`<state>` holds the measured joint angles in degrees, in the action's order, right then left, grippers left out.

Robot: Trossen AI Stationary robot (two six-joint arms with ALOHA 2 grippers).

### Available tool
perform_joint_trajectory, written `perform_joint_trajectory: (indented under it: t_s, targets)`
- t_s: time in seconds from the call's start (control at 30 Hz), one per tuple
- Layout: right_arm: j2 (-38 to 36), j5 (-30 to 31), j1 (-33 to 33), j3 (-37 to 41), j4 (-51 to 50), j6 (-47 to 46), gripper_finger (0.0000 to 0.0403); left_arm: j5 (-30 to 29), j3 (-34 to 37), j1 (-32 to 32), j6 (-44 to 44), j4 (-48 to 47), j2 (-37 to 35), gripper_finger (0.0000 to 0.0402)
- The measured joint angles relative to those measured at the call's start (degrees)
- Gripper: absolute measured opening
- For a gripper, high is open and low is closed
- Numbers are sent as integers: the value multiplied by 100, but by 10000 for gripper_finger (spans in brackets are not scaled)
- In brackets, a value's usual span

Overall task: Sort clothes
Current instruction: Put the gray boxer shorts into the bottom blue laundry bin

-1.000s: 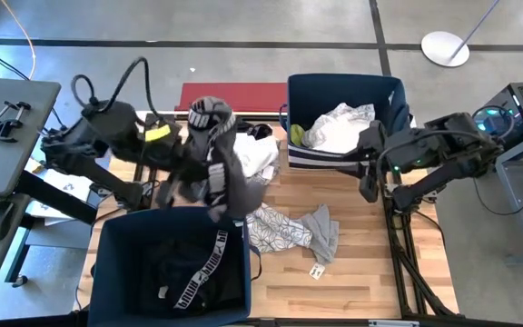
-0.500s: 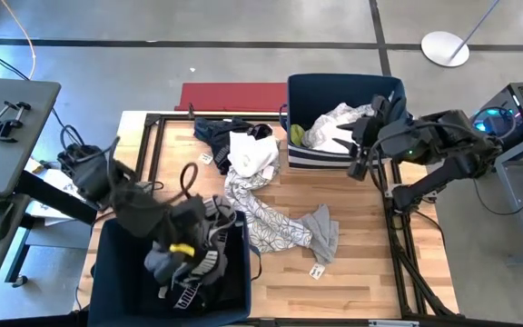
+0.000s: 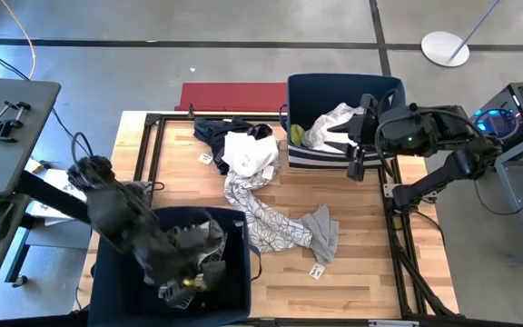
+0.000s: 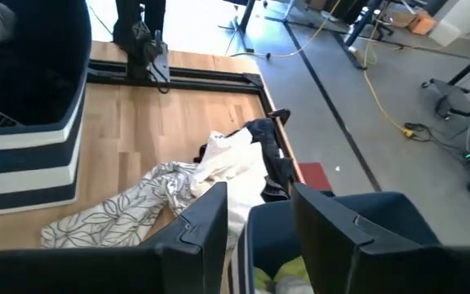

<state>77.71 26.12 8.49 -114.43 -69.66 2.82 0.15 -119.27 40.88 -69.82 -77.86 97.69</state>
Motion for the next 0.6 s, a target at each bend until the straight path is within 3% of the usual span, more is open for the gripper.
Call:
perform_joint_trajectory:
  t_s: [0.1,0.27,0.4,0.5,0.6]
  targets:
    - [0,-40,24,0,-87,-101,124,437,602,78,216,43,131,0]
    - [0,-206,26,0,-151,-303,124,885,2013,251,654,1360,197,0]
    - [2,-354,26,0,-187,-461,124,1148,3333,283,-62,2784,41,0]
    - [2,-513,26,0,-225,-569,124,998,4323,315,-655,4126,-122,0]
    - [2,-594,28,0,-267,-674,124,812,5158,339,-1386,4795,-199,1]
